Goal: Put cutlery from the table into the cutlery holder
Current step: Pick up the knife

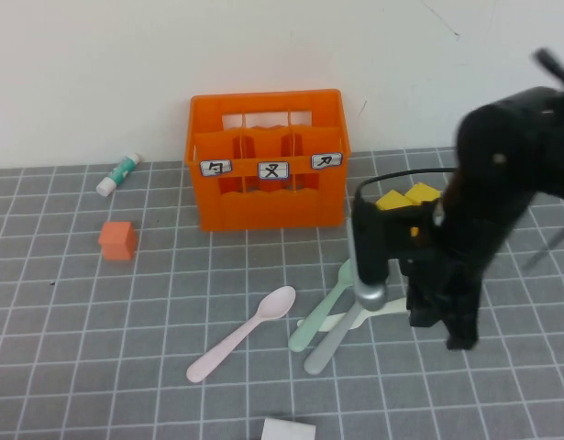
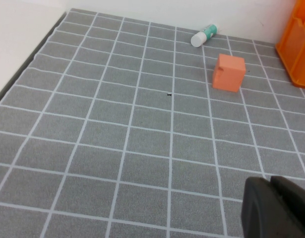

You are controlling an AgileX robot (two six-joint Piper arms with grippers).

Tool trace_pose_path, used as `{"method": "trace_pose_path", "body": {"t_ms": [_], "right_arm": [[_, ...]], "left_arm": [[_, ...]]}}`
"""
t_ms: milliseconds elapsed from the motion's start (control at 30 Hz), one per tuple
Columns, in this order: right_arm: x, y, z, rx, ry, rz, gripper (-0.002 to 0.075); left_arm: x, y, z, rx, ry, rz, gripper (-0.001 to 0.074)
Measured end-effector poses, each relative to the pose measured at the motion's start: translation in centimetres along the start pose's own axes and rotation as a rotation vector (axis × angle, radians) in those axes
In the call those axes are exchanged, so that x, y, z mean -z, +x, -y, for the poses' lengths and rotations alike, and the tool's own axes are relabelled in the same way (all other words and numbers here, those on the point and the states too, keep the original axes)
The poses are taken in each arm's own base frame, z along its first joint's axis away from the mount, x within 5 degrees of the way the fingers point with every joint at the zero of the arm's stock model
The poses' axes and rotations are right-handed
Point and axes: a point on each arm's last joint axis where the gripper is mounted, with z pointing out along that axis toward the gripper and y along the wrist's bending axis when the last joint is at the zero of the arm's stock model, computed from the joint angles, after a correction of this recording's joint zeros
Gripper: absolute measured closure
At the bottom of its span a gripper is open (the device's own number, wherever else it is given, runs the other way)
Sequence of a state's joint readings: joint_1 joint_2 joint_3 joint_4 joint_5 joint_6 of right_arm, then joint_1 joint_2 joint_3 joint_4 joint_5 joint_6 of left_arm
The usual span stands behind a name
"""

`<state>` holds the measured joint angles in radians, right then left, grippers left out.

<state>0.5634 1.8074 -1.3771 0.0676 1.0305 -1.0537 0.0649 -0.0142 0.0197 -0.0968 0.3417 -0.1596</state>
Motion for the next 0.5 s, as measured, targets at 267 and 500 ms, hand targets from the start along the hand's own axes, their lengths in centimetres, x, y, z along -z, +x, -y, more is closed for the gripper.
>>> {"method": "trace_pose_path", "body": {"t_ms": [267,500], "right_arm": [[-4.3,-1.1,3.7,0.059,0.003,-0.045,0.0395],[-7.3,-2.1,5.8,0.12,-0.01,-0.051,0.0368]], "left_arm": [[0.0,0.0,0.0,0.0,0.0,0.0,0.0736],[0.0,0.0,0.0,0.0,0.0,0.0,0.0736]]}}
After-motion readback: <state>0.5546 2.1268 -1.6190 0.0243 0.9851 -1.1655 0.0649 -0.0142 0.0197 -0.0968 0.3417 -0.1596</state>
